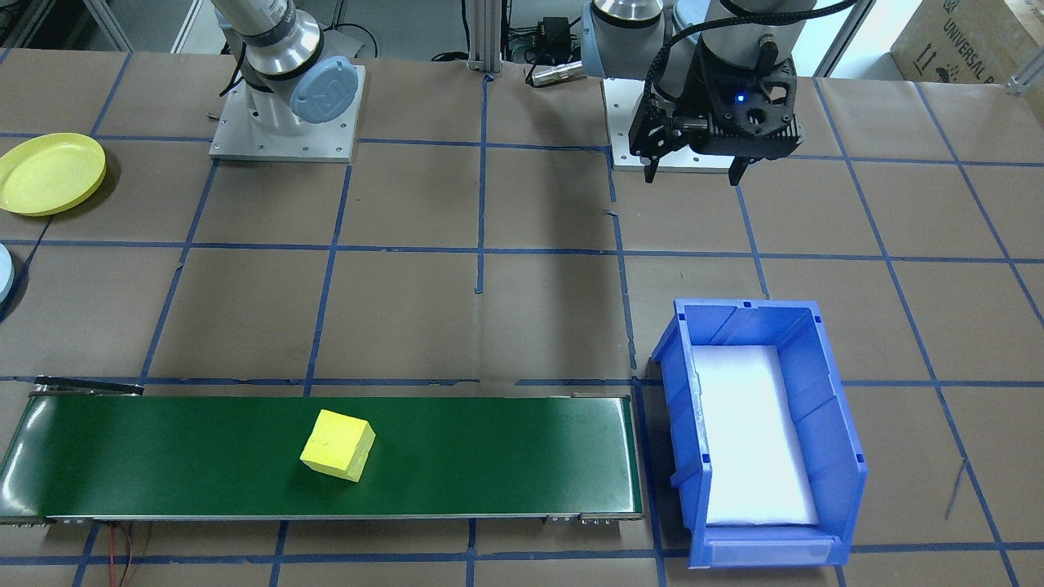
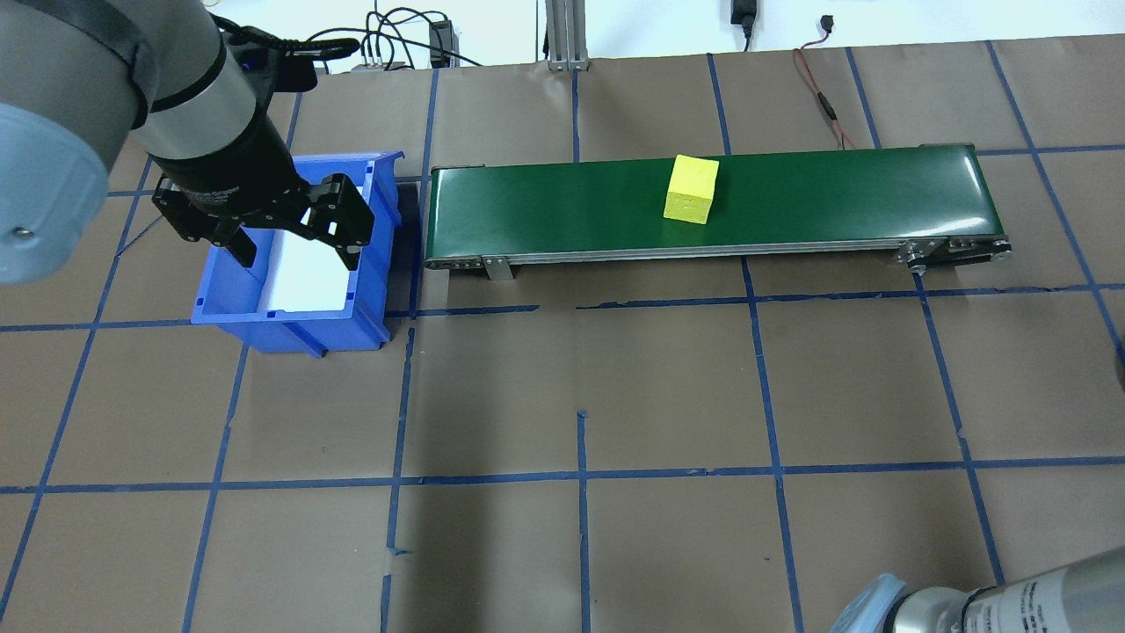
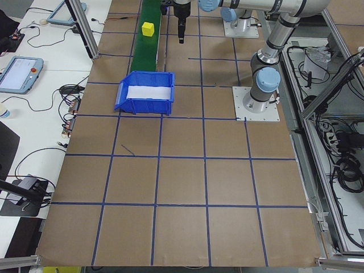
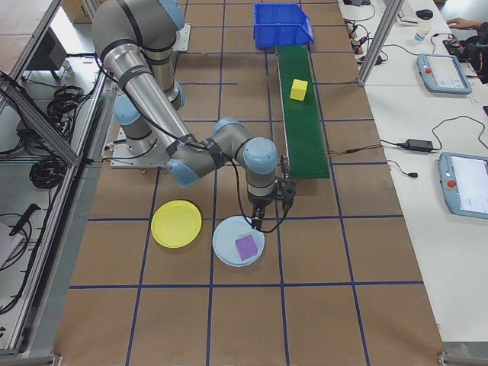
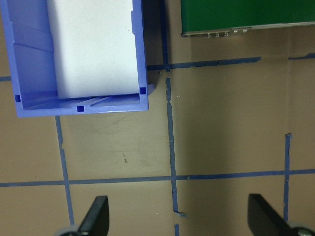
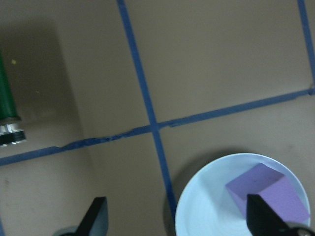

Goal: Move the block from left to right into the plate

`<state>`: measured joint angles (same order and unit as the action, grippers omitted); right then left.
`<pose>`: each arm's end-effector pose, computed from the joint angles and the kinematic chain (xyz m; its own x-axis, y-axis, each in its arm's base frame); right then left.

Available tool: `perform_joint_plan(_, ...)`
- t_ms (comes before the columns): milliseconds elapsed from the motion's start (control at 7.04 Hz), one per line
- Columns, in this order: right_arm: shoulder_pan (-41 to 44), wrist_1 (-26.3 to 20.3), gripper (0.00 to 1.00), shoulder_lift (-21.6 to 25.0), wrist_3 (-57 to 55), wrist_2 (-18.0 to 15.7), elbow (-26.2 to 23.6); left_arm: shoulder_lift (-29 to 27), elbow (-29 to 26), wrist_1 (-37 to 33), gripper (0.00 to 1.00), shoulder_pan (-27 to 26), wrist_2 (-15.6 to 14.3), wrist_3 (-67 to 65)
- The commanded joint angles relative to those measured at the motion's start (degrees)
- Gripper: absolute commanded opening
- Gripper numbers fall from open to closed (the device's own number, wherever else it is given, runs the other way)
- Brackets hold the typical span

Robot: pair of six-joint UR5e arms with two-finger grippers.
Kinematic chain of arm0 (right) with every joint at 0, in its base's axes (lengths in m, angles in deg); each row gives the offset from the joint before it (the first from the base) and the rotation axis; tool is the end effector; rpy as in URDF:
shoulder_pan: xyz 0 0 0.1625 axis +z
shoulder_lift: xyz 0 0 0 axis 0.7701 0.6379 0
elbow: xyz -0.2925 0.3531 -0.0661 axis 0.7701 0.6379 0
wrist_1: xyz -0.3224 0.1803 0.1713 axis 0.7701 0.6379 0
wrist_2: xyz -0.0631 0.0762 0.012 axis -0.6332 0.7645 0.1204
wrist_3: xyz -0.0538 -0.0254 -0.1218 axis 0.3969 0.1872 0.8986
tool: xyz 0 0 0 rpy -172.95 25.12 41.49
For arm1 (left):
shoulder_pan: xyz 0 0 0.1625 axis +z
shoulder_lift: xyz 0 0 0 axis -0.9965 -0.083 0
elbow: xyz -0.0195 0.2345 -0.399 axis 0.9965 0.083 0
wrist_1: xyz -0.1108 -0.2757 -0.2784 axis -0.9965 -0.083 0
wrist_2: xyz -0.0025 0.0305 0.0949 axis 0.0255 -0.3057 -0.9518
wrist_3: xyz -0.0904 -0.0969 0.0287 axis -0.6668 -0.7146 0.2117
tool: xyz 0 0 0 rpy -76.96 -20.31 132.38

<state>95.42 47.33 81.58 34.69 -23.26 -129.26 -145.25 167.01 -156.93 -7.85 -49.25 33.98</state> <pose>-0.3303 -0.5260 0.3438 -0.9792 0.1997 0.0356 0.1945 0.9743 -0.1136 -0.1503 -0.4396 0.4961 -0.9972 0.0558 -0.0502 0.0547 0.9982 0.0233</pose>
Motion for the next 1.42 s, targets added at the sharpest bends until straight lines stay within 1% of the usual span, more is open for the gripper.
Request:
perform_joint_plan(0, 9.32, 0.05, 1.0, -1.29, -8.0, 5.36, 3.11, 0.0, 0.07, 0.25, 1.0, -0.08, -0.02, 0.04)
perform_joint_plan(142, 13.62, -1.95, 1.0, -2.0, -15.76, 8.97, 3.65, 0.0, 0.07, 0.16, 1.0, -0.08, -0.02, 0.04)
perform_joint_plan(284, 16.36, -1.62, 1.0, -2.79, -19.5, 10.75, 4.53, 0.0, 0.15, 0.25, 1.0, -0.08, 0.15, 0.13)
perform_joint_plan(426, 18.99, -1.44, 1.0, -3.49, -26.93, 14.85, 4.27, 0.0, 0.5, 0.42, 1.0, -0.17, 0.16, -0.13)
perform_joint_plan(568, 22.76, -0.75, 1.0, -3.76, -33.27, 15.24, 4.36, 0.08, 0.33, 0.34, 1.0, -0.25, 0.07, 0.39)
perform_joint_plan(710, 26.02, 1.78, 1.0, -4.63, -41.25, 15.25, 4.27, 0.09, 0.5, 0.25, 1.0, -0.26, 0.07, 0.31)
perform_joint_plan(852, 28.66, 3.72, 1.0, -5.17, -44.81, 15.25, 4.27, 0.17, 0.51, 0.34, 1.0, -0.26, 0.16, 0.31)
perform_joint_plan(1136, 30.96, 3.83, 1.0, -5.61, -47.91, 15.25, 3.14, 0.17, 0.77, 0.34, 1.0, -0.26, 0.16, 0.3)
perform_joint_plan(1278, 32.28, 5.83, 1.0, -6.48, -49.14, 15.16, 2.69, 0.26, 0.68, 0.25, 1.0, -0.26, 0.07, 0.31)
